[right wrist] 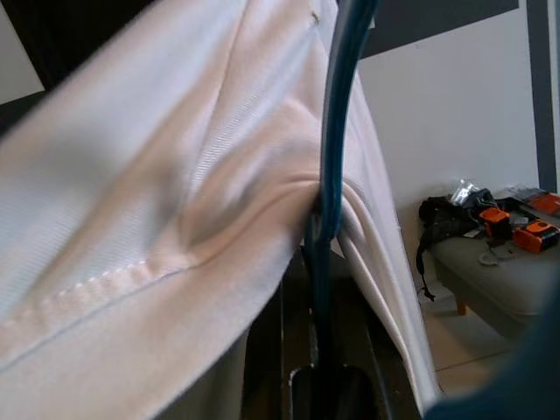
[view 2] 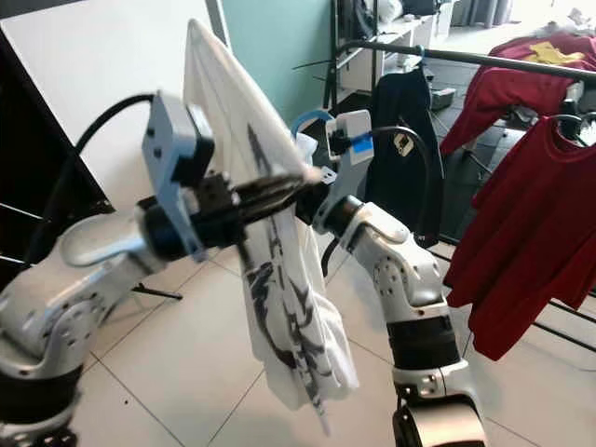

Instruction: Hang hanger

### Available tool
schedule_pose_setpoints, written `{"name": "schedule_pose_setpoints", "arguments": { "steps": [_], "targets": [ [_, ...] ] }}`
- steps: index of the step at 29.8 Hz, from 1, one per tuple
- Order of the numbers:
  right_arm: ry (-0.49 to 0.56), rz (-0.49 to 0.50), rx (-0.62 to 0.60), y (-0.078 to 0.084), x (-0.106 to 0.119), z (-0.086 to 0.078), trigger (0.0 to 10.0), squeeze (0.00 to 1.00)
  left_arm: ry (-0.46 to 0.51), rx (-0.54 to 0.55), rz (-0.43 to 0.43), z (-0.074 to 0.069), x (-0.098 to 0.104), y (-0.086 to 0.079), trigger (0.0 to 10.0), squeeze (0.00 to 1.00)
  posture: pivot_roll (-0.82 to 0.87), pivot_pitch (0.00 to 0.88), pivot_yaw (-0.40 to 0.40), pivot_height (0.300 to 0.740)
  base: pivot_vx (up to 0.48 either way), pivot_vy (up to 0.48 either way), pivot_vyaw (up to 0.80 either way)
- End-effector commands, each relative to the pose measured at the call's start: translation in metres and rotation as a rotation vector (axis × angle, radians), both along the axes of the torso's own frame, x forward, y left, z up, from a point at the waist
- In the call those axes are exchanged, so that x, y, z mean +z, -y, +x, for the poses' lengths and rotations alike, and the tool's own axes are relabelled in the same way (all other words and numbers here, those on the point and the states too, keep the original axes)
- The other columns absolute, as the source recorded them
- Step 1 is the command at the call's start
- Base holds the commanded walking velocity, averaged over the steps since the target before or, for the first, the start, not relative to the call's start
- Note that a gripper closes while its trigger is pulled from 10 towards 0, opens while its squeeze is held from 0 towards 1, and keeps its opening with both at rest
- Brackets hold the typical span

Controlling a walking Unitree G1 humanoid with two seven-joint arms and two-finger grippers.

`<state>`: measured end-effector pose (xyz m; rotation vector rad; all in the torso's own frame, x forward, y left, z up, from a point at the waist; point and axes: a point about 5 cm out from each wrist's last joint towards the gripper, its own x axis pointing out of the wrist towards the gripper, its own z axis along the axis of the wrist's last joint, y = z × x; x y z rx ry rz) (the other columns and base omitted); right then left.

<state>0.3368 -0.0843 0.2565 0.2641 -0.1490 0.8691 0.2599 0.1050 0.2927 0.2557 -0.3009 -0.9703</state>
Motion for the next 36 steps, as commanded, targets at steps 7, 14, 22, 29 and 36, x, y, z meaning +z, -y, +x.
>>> {"name": "schedule_pose_setpoints", "arguments": {
  "steps": [7, 14, 22, 29, 36],
  "targets": [
    [0.042, -0.021, 0.062, -0.005, 0.006, -0.004, 10.0, 0.0, 0.047, 0.29, 0.064, 0.018, 0.006, -0.053, 0.0, 0.0, -0.04, 0.046, 0.059, 0.74, 0.0, 0.0, 0.0],
    [0.049, -0.064, 0.087, -0.006, 0.003, -0.006, 10.0, 0.0, 0.109, 0.431, 0.034, 0.023, 0.017, -0.072, 0.0, 0.0, -0.04, 0.042, 0.055, 0.74, 0.0, 0.0, 0.0],
    [0.058, -0.121, 0.073, 0.001, 0.001, -0.004, 10.0, 0.0, 0.051, 0.262, 0.07, 0.012, 0.006, -0.05, 2.0, 0.0, -0.04, 0.041, 0.055, 0.74, 0.0, 0.0, 0.0],
    [0.069, -0.148, 0.018, 0.014, 0.005, 0.005, 10.0, 0.0, -0.087, 0.042, 0.17, -0.008, -0.02, -0.028, 10.0, 1.0, -0.04, 0.034, 0.051, 0.74, 0.0, 0.0, 0.0],
    [0.094, -0.318, 0.066, 0.039, -0.002, 0.004, 10.0, 0.0, -0.127, 0.107, 0.315, -0.011, -0.027, -0.053, 10.0, 1.0, -0.04, 0.033, 0.042, 0.74, 0.0, 0.0, 0.0]
  ]
}}
